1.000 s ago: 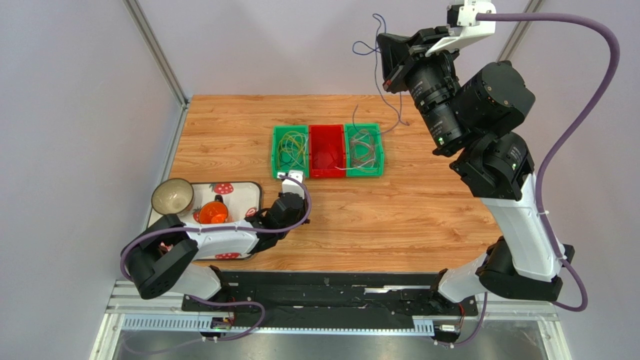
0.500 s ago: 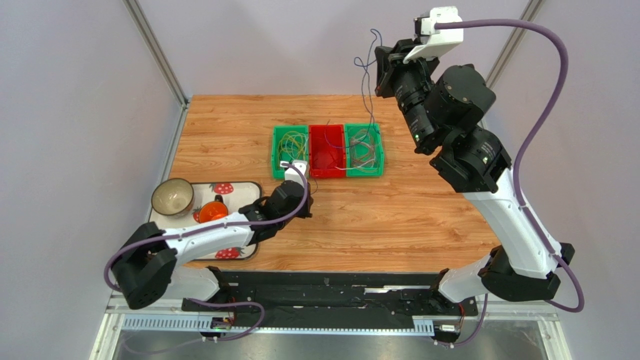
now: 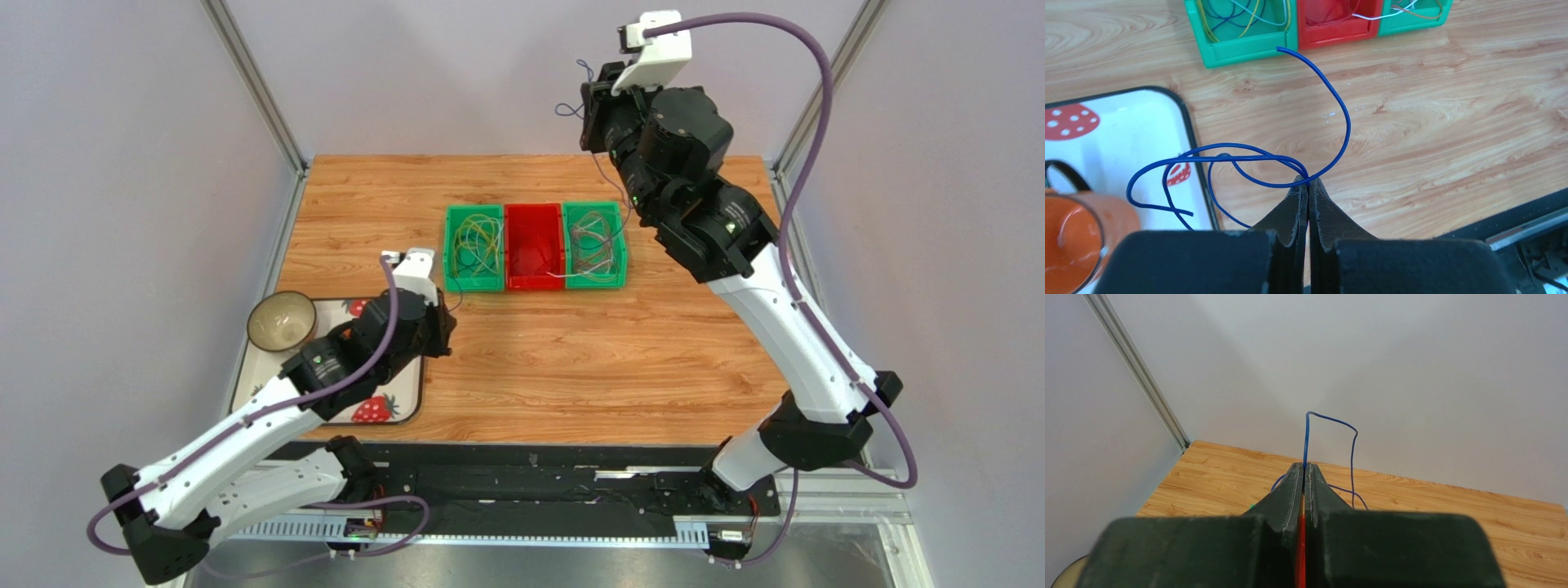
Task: Untangle the cables
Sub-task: Untie the cable, then place the cable in the bin.
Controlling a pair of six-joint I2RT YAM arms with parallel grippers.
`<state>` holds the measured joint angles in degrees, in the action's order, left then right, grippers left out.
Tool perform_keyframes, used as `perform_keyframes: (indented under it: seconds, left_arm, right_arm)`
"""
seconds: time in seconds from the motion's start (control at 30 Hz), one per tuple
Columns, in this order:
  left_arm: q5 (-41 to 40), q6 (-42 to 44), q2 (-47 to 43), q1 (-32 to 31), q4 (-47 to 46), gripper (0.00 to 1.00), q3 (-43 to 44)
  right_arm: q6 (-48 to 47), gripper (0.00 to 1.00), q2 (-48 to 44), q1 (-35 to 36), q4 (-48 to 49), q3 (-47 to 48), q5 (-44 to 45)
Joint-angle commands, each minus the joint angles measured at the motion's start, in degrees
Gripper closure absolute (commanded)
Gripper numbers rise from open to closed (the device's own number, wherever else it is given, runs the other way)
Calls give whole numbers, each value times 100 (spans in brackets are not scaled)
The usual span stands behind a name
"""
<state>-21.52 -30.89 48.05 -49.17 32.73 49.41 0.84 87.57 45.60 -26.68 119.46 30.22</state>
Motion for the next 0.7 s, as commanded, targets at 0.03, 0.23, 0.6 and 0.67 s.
perform_keyframes:
  seconds: [0.03, 0.23, 0.6, 0.67]
  left_arm:
    - [78, -198, -559, 30, 1480, 100, 675]
    - [-467, 110, -1219, 39, 2202, 100, 737]
    - [-687, 84, -1940, 30, 2062, 100, 535]
    - [-687, 92, -1931, 30, 2062, 100, 543]
  right_arm:
    - [206, 100, 260, -183, 180, 253, -252]
    - [434, 100, 603, -368, 172, 306, -534]
    - [803, 100, 1341, -614, 189, 350, -1096]
    - [874, 100, 1482, -693, 163, 333, -1202]
